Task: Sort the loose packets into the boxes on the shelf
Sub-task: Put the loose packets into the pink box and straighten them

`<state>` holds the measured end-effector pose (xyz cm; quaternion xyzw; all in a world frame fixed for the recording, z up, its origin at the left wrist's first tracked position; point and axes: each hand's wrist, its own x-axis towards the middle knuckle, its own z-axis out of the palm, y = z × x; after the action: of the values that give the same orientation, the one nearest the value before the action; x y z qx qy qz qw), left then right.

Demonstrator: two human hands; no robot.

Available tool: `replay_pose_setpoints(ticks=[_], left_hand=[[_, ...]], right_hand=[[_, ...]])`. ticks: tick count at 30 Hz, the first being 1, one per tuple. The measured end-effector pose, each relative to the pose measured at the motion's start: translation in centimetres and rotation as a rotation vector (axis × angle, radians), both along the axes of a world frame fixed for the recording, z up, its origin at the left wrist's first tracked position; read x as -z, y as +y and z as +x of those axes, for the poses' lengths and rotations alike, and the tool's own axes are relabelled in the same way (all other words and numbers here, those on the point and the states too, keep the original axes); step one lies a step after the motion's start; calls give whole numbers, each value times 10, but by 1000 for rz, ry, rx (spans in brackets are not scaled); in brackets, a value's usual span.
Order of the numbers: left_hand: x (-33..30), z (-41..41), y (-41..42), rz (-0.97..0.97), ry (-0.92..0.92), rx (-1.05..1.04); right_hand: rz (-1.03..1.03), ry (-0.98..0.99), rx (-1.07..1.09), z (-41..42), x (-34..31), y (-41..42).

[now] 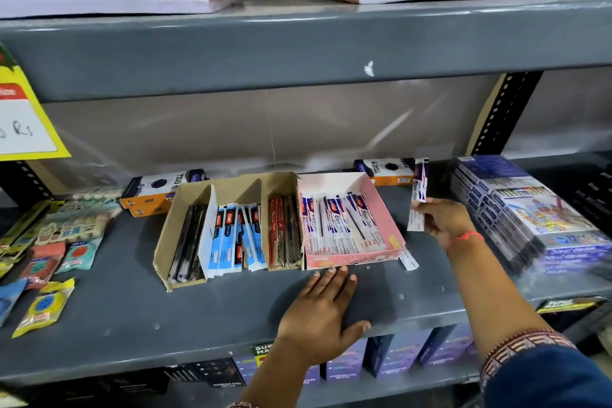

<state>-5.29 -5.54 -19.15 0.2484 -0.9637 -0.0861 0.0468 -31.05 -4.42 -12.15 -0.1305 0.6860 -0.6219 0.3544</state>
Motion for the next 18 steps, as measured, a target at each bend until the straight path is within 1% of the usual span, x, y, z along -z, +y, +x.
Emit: replay_pose_setpoints(ticks=[4,9,13,18], left_hand=[[-3,0,0,1,-48,-2],[-5,0,1,5,-57,-10],[-6,-1,1,9,-69,-10],[-5,-1,0,8,-78,-10]], right_hand=[[-131,-90,-144,16,-16,3],[-186,-143,-345,34,-20,8],[-193,-151,-413,43,-16,6],[-141,-129,-437,45,-16,3]])
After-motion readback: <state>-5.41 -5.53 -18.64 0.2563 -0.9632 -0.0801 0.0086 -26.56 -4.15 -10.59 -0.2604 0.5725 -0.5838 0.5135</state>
